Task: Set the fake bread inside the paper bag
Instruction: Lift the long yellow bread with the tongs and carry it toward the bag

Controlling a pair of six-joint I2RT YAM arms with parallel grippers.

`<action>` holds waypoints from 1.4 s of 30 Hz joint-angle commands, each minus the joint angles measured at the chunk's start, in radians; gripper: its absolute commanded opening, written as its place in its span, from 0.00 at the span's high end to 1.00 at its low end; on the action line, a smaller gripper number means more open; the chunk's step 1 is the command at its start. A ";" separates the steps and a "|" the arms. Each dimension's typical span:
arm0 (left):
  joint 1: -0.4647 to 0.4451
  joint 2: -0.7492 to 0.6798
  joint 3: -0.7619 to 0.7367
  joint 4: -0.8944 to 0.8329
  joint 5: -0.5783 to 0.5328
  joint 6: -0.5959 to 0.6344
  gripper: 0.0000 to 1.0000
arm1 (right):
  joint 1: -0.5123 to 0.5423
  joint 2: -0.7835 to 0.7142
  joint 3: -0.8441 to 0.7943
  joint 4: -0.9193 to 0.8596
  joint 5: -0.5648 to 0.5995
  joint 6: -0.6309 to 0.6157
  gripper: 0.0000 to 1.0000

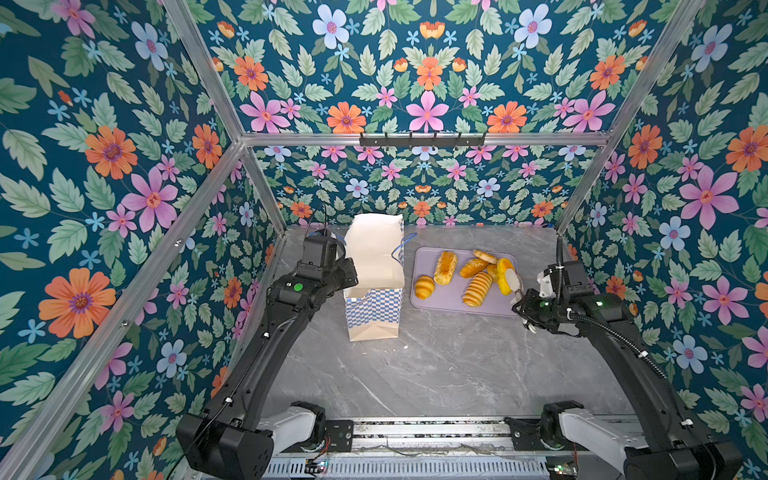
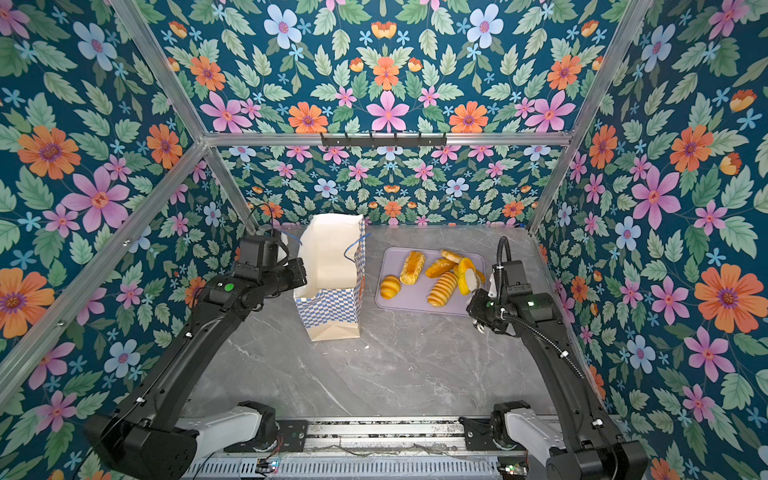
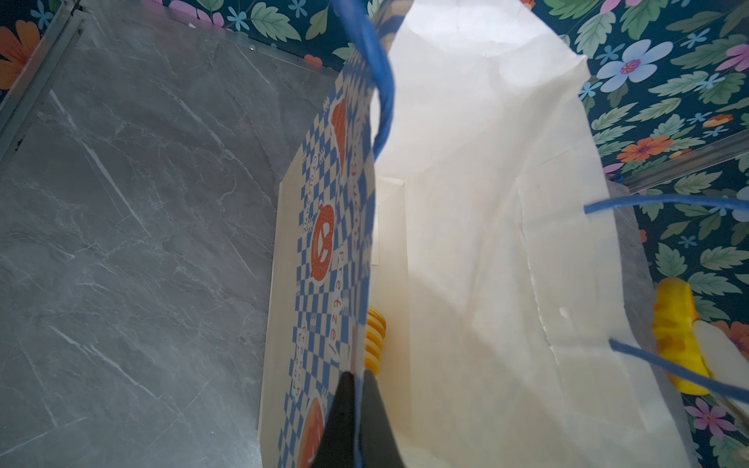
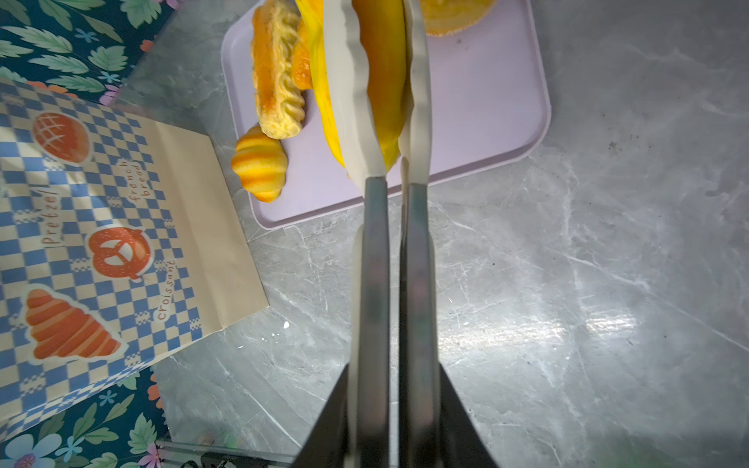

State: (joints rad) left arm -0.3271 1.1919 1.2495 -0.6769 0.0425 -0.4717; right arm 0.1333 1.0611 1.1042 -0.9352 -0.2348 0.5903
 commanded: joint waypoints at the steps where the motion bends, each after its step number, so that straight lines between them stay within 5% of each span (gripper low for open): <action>1: 0.002 -0.005 -0.003 0.022 0.000 0.003 0.96 | 0.000 0.005 0.052 -0.011 -0.015 -0.014 0.78; 24: 0.002 -0.003 -0.006 0.032 0.007 -0.004 0.96 | 0.000 0.122 0.526 -0.134 -0.078 -0.049 0.79; 42: 0.002 -0.001 0.007 0.033 0.012 -0.012 0.96 | 0.062 0.177 0.722 -0.099 -0.130 0.021 0.81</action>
State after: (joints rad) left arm -0.3271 1.1904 1.2465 -0.6697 0.0502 -0.4767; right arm 0.1768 1.2316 1.8065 -1.0790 -0.3584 0.5953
